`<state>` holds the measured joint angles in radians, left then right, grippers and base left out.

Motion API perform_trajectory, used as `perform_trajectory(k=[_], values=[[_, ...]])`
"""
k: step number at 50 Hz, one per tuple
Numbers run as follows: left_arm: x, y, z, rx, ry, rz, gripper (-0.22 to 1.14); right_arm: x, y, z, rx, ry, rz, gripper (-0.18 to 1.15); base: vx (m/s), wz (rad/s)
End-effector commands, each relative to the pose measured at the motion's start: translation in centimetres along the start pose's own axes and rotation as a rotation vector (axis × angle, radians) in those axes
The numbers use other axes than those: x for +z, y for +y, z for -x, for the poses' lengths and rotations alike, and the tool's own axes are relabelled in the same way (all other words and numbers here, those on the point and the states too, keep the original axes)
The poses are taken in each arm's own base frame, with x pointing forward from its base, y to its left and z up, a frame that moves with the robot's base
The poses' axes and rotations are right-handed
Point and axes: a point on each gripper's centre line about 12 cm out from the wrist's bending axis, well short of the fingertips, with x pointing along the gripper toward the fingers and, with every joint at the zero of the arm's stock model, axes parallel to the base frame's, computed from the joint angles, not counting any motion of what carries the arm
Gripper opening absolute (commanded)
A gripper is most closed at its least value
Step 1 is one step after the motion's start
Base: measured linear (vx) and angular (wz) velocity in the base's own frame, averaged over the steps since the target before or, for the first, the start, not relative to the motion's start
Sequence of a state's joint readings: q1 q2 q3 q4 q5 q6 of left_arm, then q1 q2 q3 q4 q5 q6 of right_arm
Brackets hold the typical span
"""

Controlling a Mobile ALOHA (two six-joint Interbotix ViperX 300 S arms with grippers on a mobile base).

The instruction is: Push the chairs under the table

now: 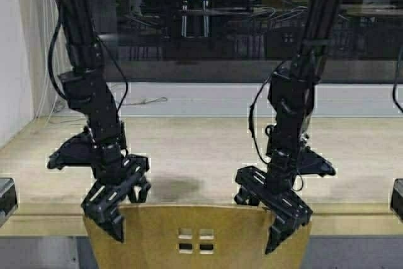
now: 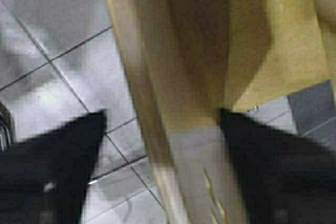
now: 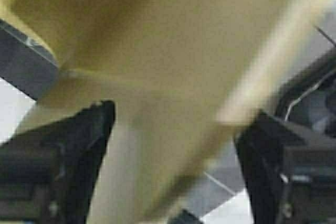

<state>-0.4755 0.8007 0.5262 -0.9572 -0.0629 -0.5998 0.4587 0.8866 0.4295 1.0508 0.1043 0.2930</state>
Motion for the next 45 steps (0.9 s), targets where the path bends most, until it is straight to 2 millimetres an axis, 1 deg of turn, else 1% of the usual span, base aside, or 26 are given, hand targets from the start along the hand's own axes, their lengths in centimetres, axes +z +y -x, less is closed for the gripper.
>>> perform_trajectory(k=[1, 5, 15, 22, 25, 28, 31, 34, 36, 39, 45], values=[[0.1, -1.8, 2.9, -0.064, 0.006, 0.0, 0.98, 0.5, 1.8, 3.2, 0.069, -0.02, -0.014, 0.96, -0.01, 0.0], [0.2, -2.1, 4.7, -0.089, 0.007, 0.004, 0.98, 0.7, 1.5, 4.8, 0.08, -0.024, -0.037, 0.96, 0.0, 0.0], [0.5, -2.8, 9.6, -0.172, 0.007, 0.005, 0.98, 0.2, 0.9, 9.6, 0.125, -0.037, -0.043, 0.96, 0.0, 0.0], [0.7, -2.6, 12.9, -0.225, 0.004, 0.002, 0.98, 0.0, 0.7, 13.1, 0.182, -0.066, -0.036, 0.96, 0.0, 0.0], [1.0, -2.4, 14.6, -0.258, -0.006, -0.025, 0.98, 0.2, 1.2, 14.9, 0.227, -0.095, -0.01, 0.96, 0.0, 0.0], [1.7, -2.4, 16.1, -0.29, -0.033, -0.136, 0.98, 0.7, 1.6, 16.8, 0.269, -0.135, 0.065, 0.96, -0.01, 0.0], [2.3, -2.1, 17.7, -0.316, -0.07, -0.356, 0.98, 0.9, 1.9, 18.8, 0.304, -0.188, 0.206, 0.96, -0.01, 0.0], [2.2, -1.8, 19.4, -0.339, -0.098, -0.588, 0.98, 1.0, 2.2, 20.9, 0.339, -0.245, 0.347, 0.96, -0.01, 0.0], [2.0, -1.4, 20.5, -0.345, -0.102, -0.697, 0.98, 1.0, 2.2, 22.1, 0.36, -0.284, 0.412, 0.96, -0.02, 0.0], [1.6, -0.7, 22.0, -0.355, -0.096, -0.806, 0.98, 1.0, 1.9, 23.5, 0.384, -0.333, 0.468, 0.96, -0.03, 0.04], [1.2, 0.7, 24.7, -0.407, -0.133, -0.942, 0.98, 2.1, 0.7, 26.6, 0.427, -0.434, 0.516, 0.96, -0.07, 0.16]])
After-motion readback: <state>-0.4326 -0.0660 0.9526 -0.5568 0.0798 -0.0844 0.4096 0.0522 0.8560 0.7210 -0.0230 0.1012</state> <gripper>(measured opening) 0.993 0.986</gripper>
